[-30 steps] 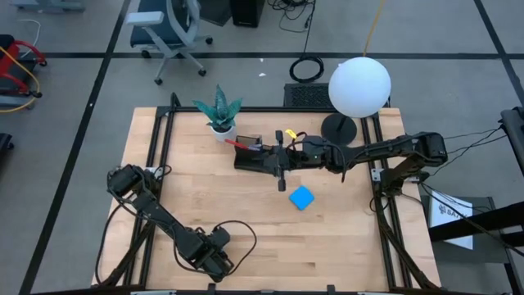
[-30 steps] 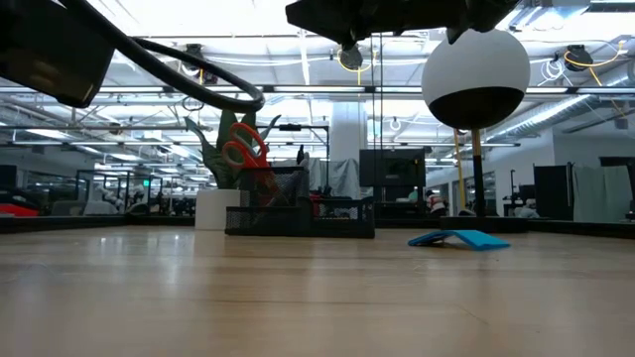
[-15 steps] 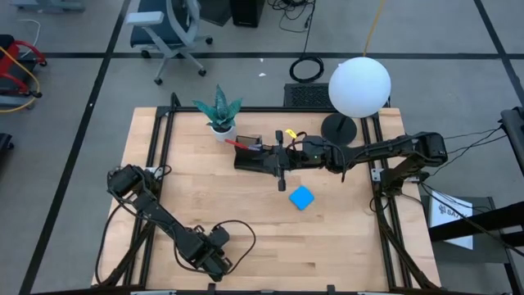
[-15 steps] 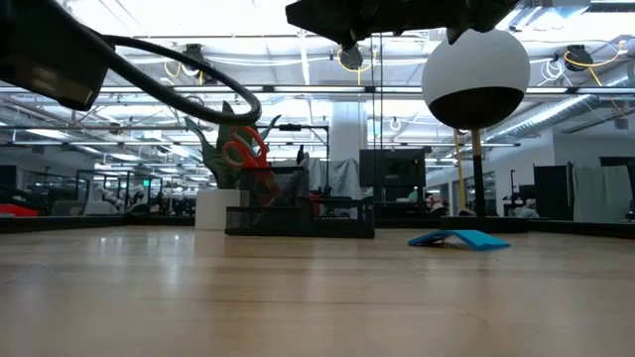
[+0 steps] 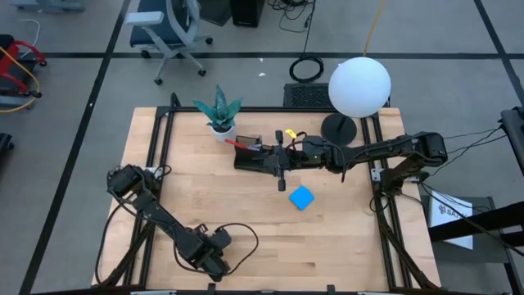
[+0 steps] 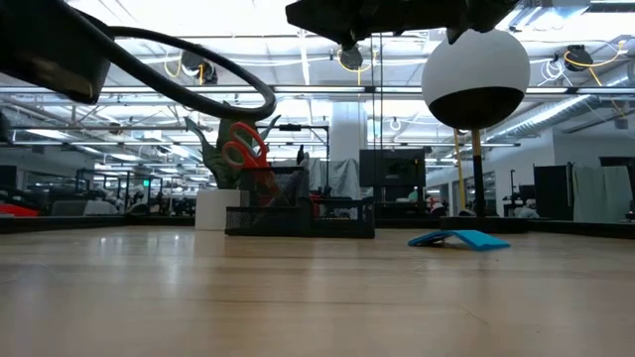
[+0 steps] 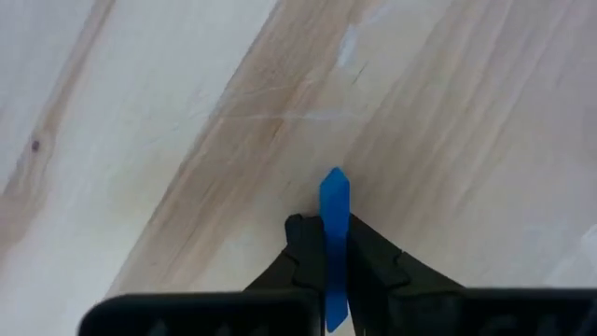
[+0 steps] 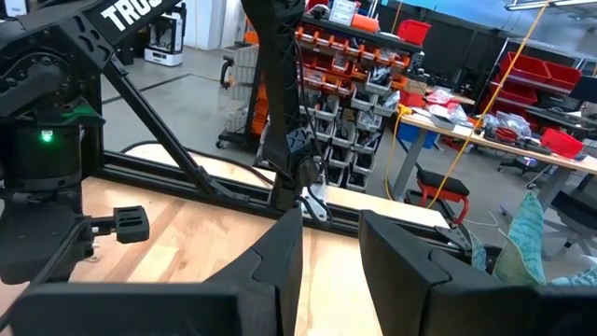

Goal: Pick and place office supplies into organizer
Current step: Put the blue eraser into the black desk organizer

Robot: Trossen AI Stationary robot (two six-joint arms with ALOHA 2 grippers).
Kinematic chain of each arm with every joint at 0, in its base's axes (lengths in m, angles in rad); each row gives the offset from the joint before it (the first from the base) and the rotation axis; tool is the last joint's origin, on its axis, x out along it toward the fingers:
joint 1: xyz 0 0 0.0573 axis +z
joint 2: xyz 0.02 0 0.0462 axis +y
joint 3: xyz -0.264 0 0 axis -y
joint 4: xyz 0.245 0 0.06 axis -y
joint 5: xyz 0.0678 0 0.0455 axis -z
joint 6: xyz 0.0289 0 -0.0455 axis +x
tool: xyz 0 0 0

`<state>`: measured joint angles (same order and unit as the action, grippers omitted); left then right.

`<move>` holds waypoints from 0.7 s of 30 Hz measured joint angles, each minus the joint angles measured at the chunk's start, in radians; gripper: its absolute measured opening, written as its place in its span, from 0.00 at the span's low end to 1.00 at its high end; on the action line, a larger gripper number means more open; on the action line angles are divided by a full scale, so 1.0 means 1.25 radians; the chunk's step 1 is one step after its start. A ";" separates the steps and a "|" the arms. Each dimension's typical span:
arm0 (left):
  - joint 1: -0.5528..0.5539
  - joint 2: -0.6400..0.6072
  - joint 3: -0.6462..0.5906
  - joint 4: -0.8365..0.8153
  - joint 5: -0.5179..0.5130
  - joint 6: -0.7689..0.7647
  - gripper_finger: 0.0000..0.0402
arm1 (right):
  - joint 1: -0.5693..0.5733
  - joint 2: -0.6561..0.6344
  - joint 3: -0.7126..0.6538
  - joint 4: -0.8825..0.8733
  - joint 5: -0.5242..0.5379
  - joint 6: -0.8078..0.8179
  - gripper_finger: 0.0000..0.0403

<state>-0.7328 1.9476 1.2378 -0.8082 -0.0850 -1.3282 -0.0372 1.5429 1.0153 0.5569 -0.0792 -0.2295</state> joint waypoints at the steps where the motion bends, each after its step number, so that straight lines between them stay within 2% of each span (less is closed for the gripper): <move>1: 0.001 -0.008 -0.002 -0.001 -0.008 0.012 0.05 | 0.000 0.000 0.000 0.000 0.000 0.000 0.25; 15: 0.037 -0.159 -0.002 -0.164 -0.219 0.090 0.05 | 0.031 0.000 0.000 0.046 0.000 -0.017 0.25; 21: 0.082 -0.195 -0.001 -0.174 -0.326 0.169 0.06 | 0.050 0.000 0.000 0.066 0.000 -0.018 0.25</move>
<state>-0.6302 1.7038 1.2362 -1.0252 -0.4928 -1.1174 0.0250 1.5429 1.0153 0.6392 -0.0792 -0.2516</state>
